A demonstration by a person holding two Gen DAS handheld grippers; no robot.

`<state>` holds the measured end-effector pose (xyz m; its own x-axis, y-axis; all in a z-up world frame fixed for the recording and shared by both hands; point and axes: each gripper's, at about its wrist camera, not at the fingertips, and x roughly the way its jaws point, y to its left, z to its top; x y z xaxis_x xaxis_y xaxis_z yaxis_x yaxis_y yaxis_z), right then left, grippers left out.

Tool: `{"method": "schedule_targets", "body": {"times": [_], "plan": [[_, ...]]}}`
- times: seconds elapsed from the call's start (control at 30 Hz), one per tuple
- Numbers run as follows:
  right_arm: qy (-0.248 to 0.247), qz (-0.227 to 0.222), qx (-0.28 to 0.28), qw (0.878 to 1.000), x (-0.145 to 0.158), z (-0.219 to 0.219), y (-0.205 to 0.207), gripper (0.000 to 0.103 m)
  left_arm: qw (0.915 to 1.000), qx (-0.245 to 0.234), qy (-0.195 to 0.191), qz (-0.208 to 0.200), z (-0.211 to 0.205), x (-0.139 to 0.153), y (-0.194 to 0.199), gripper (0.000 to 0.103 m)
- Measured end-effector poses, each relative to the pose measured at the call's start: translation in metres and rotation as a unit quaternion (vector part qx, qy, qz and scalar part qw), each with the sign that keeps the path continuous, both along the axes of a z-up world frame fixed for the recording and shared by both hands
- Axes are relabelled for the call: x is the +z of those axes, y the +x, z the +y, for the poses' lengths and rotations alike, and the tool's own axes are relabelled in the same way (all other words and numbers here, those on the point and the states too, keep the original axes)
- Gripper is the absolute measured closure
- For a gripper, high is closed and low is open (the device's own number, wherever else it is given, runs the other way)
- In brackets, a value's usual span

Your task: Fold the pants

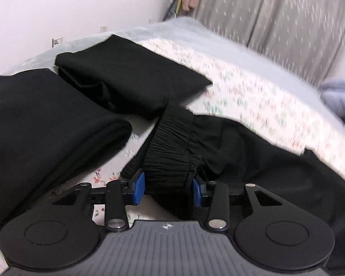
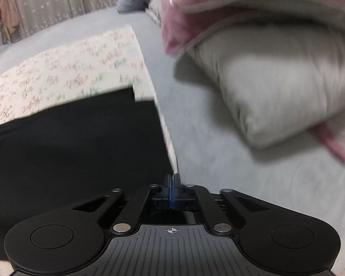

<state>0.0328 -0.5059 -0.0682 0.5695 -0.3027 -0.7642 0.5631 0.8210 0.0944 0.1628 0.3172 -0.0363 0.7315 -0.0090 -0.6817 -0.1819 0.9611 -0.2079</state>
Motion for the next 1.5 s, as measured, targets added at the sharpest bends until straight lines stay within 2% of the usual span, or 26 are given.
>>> {"method": "schedule_targets", "body": {"times": [0.1, 0.17, 0.23, 0.27, 0.33, 0.4, 0.57, 0.7, 0.77, 0.9, 0.97, 1.0, 1.1, 1.17, 1.23, 1.3, 1.37, 1.4, 1.5], "plan": [[-0.038, -0.019, -0.017, 0.999, 0.012, -0.004, 0.000, 0.103, 0.9977, -0.042, 0.046, 0.030, -0.006, -0.003, 0.004, 0.034], [-0.051, 0.000, -0.007, 0.999, 0.010, -0.004, 0.008, 0.103, 0.9952, -0.068, 0.047, 0.053, -0.004, -0.003, 0.005, 0.015], [-0.063, 0.036, 0.031, 0.997, 0.003, 0.001, 0.024, 0.094, 0.9973, -0.044, 0.050, 0.030, 0.007, 0.008, 0.001, 0.010], [-0.071, 0.041, 0.046, 0.996, 0.003, 0.007, 0.029, 0.092, 0.9987, -0.028, 0.038, 0.017, 0.015, 0.015, -0.001, 0.007], [-0.087, 0.023, 0.077, 0.993, 0.013, 0.022, 0.045, 0.072, 0.9999, -0.002, -0.005, -0.010, 0.031, 0.029, 0.001, 0.005], [-0.096, -0.001, 0.116, 0.989, 0.024, 0.039, 0.060, 0.053, 0.9996, 0.003, -0.023, -0.017, 0.035, 0.037, 0.011, 0.004], [-0.114, -0.024, 0.246, 0.962, 0.042, 0.111, 0.137, 0.051, 0.9975, -0.042, 0.056, 0.012, -0.003, 0.033, 0.060, 0.003], [-0.095, -0.049, 0.343, 0.933, 0.047, 0.186, 0.202, 0.051, 0.9949, -0.031, 0.088, 0.038, -0.018, 0.014, 0.095, 0.004], [-0.086, -0.059, 0.387, 0.916, 0.047, 0.231, 0.232, 0.051, 0.9930, -0.026, 0.106, 0.044, -0.025, 0.007, 0.106, 0.008], [-0.102, -0.067, 0.478, 0.870, 0.043, 0.323, 0.278, 0.051, 0.9895, -0.029, 0.134, 0.046, -0.033, -0.005, 0.111, 0.018], [-0.098, -0.069, 0.510, 0.852, 0.039, 0.357, 0.302, 0.051, 0.9918, -0.036, 0.114, 0.043, -0.031, -0.010, 0.106, 0.042], [-0.092, -0.073, 0.522, 0.845, 0.039, 0.372, 0.313, 0.051, 0.9929, -0.040, 0.104, 0.042, -0.031, -0.011, 0.108, 0.044], [-0.075, -0.080, 0.542, 0.833, 0.039, 0.400, 0.338, 0.051, 0.9898, -0.050, 0.132, 0.016, -0.038, -0.013, 0.097, 0.048], [-0.069, -0.073, 0.549, 0.830, 0.035, 0.414, 0.343, 0.057, 0.9915, -0.046, 0.122, 0.000, -0.036, -0.007, 0.091, 0.051], [-0.074, -0.057, 0.557, 0.825, 0.031, 0.422, 0.349, 0.103, 0.9946, -0.035, 0.096, -0.014, -0.029, -0.001, 0.086, 0.054], [-0.087, -0.055, 0.577, 0.810, 0.030, 0.428, 0.345, 0.103, 0.9966, -0.028, 0.074, -0.024, -0.024, 0.004, 0.083, 0.056], [-0.101, -0.062, 0.595, 0.795, 0.035, 0.434, 0.334, 0.103, 0.9968, -0.028, 0.068, -0.032, -0.023, 0.006, 0.079, 0.056], [-0.111, -0.065, 0.594, 0.794, 0.037, 0.437, 0.333, 0.103, 0.9970, -0.028, 0.065, -0.032, -0.022, 0.005, 0.079, 0.056], [-0.132, -0.063, 0.577, 0.803, 0.045, 0.439, 0.336, 0.103, 0.9977, -0.026, 0.055, -0.030, -0.019, 0.004, 0.075, 0.056]]}}
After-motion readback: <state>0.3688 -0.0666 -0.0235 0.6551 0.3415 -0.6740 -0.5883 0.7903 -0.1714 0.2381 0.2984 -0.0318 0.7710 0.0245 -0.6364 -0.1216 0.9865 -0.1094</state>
